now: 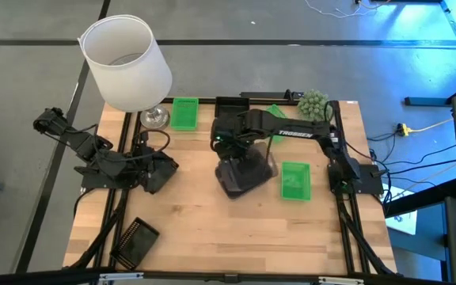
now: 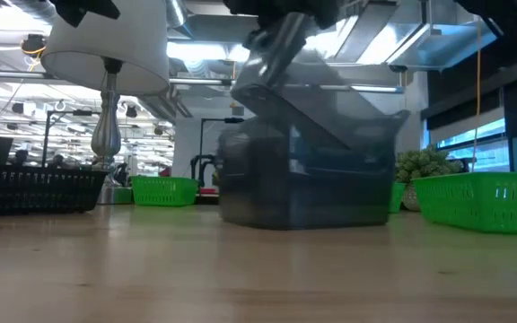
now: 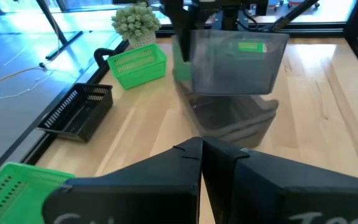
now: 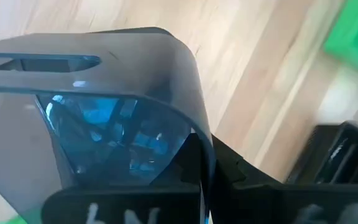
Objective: Stack baskets by color
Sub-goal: Stack the right transparent black bin on top of the top transparent black bin
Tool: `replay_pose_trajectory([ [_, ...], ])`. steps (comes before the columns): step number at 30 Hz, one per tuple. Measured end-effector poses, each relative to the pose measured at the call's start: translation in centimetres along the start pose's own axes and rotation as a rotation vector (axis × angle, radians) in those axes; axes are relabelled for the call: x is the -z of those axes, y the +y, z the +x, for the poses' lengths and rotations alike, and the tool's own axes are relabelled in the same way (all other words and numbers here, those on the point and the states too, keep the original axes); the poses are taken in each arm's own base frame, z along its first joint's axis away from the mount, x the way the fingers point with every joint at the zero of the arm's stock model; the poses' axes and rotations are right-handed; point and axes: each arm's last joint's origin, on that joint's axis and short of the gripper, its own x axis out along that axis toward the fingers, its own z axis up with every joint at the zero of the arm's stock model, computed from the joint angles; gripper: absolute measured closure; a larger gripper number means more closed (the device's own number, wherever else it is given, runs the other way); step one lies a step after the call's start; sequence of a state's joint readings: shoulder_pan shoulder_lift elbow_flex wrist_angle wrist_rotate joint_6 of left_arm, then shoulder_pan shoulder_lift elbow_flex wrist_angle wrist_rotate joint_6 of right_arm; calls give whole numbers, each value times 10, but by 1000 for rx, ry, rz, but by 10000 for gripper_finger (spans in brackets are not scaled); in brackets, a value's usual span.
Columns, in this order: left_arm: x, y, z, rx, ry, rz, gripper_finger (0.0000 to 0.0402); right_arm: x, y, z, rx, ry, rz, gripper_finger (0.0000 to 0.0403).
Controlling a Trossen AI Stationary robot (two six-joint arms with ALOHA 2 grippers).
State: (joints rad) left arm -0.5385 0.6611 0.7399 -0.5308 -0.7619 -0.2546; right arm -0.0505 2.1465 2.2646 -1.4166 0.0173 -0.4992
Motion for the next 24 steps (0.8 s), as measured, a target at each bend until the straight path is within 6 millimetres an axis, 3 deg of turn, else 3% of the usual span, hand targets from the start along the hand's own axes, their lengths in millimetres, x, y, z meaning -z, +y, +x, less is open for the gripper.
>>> replay_pose_trajectory([
  [18, 0, 0, 0, -6, -2, 0, 401, 3, 2, 13, -48, 76, -62, 389],
  [24, 0, 0, 0, -6, -2, 0, 401, 2, 1, 13, -41, 70, -61, 353],
])
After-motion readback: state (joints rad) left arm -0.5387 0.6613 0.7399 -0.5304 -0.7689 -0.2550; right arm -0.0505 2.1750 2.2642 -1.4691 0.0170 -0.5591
